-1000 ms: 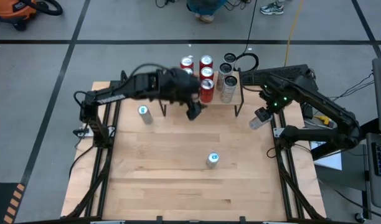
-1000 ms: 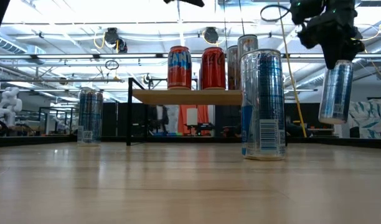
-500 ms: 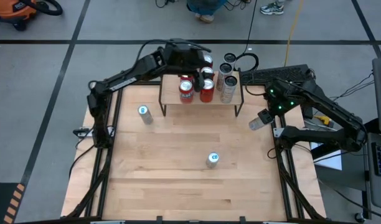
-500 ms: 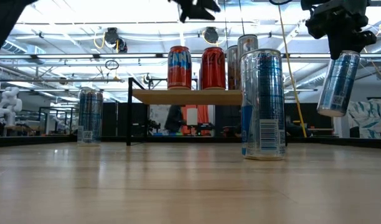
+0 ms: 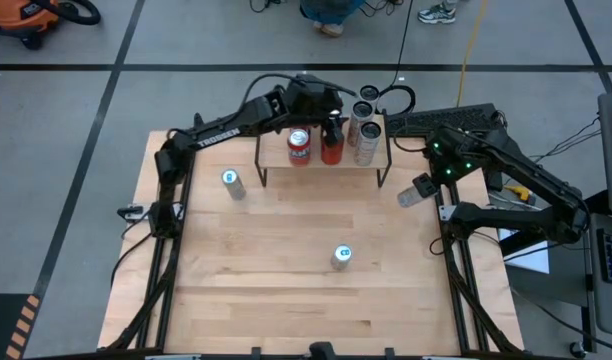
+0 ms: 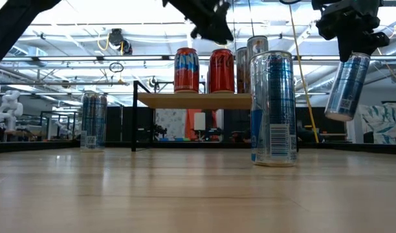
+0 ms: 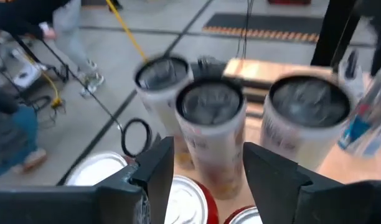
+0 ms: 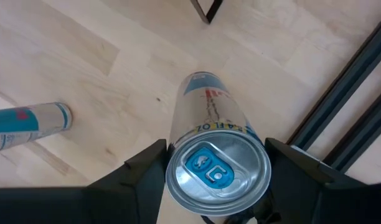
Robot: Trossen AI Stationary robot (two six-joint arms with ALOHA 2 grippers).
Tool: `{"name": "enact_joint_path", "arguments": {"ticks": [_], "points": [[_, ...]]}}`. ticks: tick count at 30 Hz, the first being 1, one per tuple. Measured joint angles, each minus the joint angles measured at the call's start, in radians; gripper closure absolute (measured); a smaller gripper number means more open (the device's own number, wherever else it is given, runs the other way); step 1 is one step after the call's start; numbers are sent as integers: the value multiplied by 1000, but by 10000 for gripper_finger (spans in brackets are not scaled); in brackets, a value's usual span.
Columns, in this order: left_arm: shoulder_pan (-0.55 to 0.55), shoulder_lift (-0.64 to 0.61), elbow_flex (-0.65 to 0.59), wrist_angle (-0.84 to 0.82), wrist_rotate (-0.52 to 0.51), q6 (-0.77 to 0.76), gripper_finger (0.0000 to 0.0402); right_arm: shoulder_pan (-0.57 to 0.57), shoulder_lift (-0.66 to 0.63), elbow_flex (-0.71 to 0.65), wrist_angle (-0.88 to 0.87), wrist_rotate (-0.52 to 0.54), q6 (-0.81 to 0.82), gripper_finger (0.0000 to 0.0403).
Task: Place canned beverage on shelf
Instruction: Put the top right blue soda can on the shelf
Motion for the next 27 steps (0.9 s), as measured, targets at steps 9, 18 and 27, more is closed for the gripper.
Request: {"name": "enact_joint_path", "arguments": {"ticks": [9, 18, 27], "points": [[3, 28, -1, 32, 17, 0, 210, 0, 0, 0, 3, -24, 2, 188], [18, 66, 0, 61, 24, 1, 210, 0, 0, 0, 7, -23, 2, 188], [17, 76, -1, 84, 45, 1, 211, 0, 0, 1, 8, -21, 2, 188]]}}
